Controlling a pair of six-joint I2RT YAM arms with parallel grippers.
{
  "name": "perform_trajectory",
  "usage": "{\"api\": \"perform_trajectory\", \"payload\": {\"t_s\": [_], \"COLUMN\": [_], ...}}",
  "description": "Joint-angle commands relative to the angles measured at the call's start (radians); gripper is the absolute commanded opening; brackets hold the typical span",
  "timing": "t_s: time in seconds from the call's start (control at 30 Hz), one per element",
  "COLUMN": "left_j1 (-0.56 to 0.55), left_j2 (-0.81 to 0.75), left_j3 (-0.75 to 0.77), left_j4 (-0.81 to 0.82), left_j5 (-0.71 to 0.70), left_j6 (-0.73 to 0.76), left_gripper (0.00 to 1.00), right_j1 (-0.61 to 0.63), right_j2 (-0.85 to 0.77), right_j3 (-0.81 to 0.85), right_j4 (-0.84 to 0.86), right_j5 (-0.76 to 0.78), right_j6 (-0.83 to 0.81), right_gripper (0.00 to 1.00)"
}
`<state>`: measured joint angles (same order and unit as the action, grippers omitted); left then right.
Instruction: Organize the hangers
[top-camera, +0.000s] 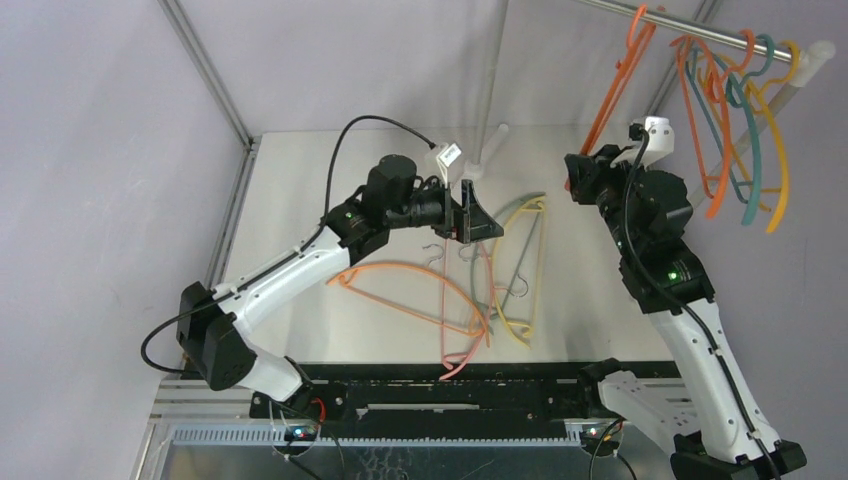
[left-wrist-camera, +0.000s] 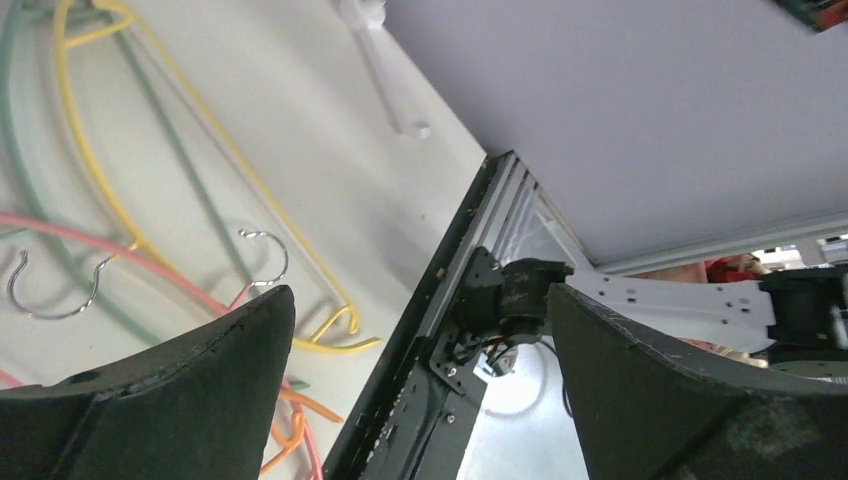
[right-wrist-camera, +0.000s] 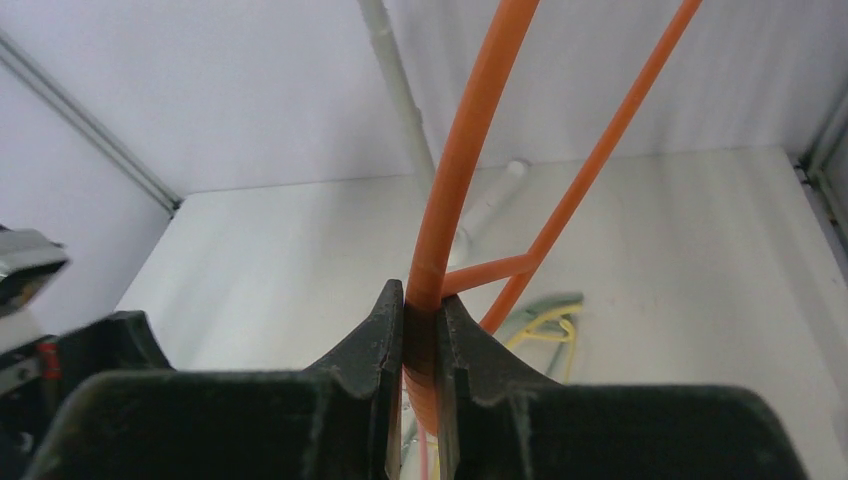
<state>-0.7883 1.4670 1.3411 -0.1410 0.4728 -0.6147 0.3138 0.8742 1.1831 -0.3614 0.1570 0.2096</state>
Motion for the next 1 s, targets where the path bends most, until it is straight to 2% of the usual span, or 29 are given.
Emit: {"api": "perform_trajectory", "payload": {"t_s": [0.0, 0.43, 0.6, 0.83, 0.97], "left_j1": [0.01, 0.035, 0.038, 0.058, 0.061], "left_j2": [-0.042, -0.04, -0.04, -0.04, -0.025], "left_j3": [-0.037, -0.108, -0.15, -0.174, -0.165], "left_j4": [0.036, 0.035, 0.034, 0.018, 0.001], "left_j5": [-0.026, -0.025, -0.027, -0.031, -0.021], "left_j6": [0.043, 0.058, 0.057, 0.069, 0.079], "left_gripper": [0.99, 1.0, 0.99, 0.99, 0.99], "right_j1": [-0.008, -0.25, -0.36, -0.392, -0.404], "right_j2": [0.019, 0.085, 0.106, 0.076, 0.051], "right_j3": [0.044, 0.069, 0.059, -0.035, -0.082], "right_j4": [0.085, 0.183, 0.17, 0.154, 0.146], "right_j5": [-0.085, -0.24, -0.3, -0.306, -0.292], "right_j6": [-0.028, 0.049, 0.084, 0.079, 0.09], "right_gripper": [0.06, 0.07, 0.07, 0.08, 0.15]}}
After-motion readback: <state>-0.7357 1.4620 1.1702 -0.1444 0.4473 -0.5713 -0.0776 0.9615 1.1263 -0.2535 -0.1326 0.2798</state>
